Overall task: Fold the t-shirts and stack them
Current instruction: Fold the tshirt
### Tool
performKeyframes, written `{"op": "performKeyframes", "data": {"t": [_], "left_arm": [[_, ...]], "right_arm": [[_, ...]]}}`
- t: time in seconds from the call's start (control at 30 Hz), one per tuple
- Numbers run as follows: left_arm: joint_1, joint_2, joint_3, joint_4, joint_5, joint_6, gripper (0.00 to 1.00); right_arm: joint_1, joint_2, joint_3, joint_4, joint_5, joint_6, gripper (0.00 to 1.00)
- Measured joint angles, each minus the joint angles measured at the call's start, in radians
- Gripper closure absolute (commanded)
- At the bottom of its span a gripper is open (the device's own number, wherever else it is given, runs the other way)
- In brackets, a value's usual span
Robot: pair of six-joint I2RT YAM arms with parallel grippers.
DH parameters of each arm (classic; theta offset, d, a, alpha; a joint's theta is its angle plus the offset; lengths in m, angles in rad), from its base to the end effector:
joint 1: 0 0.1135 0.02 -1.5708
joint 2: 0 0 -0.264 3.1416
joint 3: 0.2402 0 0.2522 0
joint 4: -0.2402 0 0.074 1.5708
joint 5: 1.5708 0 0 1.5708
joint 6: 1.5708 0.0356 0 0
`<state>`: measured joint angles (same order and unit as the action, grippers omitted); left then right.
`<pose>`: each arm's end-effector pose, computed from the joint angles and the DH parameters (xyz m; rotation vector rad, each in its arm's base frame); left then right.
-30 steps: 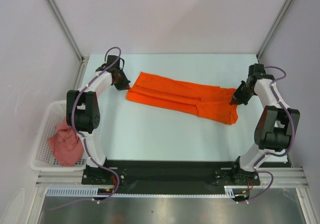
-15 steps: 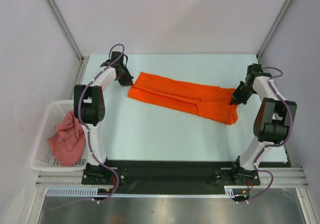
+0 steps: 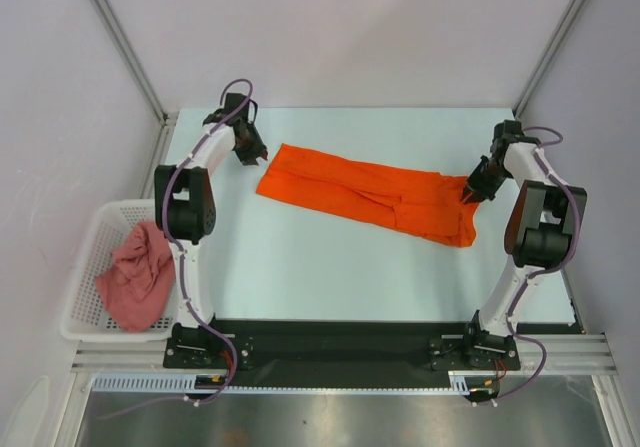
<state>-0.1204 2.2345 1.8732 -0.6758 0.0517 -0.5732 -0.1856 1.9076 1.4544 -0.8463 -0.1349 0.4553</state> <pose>0.4850 -0.0605 0.1967 -0.5744 2.5767 -0.3095 0.3773 -0.0660 0.2041 0.8823 2.7426 0.2457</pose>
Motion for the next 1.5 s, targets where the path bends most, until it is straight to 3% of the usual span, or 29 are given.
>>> {"op": "performKeyframes", "data": {"t": [0.07, 0.2, 0.3, 0.4, 0.6, 0.73, 0.83, 1.5], "left_arm": [[0.000, 0.003, 0.037, -0.022, -0.046, 0.024, 0.56], [-0.001, -0.058, 0.017, -0.035, -0.110, 0.072, 0.55], [-0.005, -0.148, -0.070, -0.023, -0.101, 0.096, 0.60], [-0.022, -0.216, -0.156, 0.012, -0.039, 0.105, 0.65], [-0.106, -0.194, -0.225, 0.064, 0.079, 0.105, 0.67], [-0.131, -0.142, -0.225, 0.082, 0.119, 0.105, 0.69], [-0.119, -0.105, -0.225, 0.083, 0.121, 0.105, 0.71], [-0.059, -0.072, -0.244, 0.072, 0.112, 0.112, 0.72]], "right_arm": [[-0.008, 0.028, 0.051, -0.010, 0.016, -0.012, 0.68], [-0.017, 0.044, 0.145, -0.041, 0.063, -0.038, 0.53], [0.019, 0.027, 0.192, -0.046, 0.094, -0.048, 0.50], [0.130, 0.001, 0.194, -0.030, 0.075, -0.041, 0.50], [0.452, 0.024, 0.192, 0.053, -0.018, 0.009, 0.64], [0.557, 0.075, 0.192, 0.063, -0.021, 0.033, 0.90], [0.568, 0.100, 0.171, 0.077, 0.000, 0.051, 1.00], [0.552, 0.178, 0.113, 0.130, 0.122, 0.116, 1.00]]}}
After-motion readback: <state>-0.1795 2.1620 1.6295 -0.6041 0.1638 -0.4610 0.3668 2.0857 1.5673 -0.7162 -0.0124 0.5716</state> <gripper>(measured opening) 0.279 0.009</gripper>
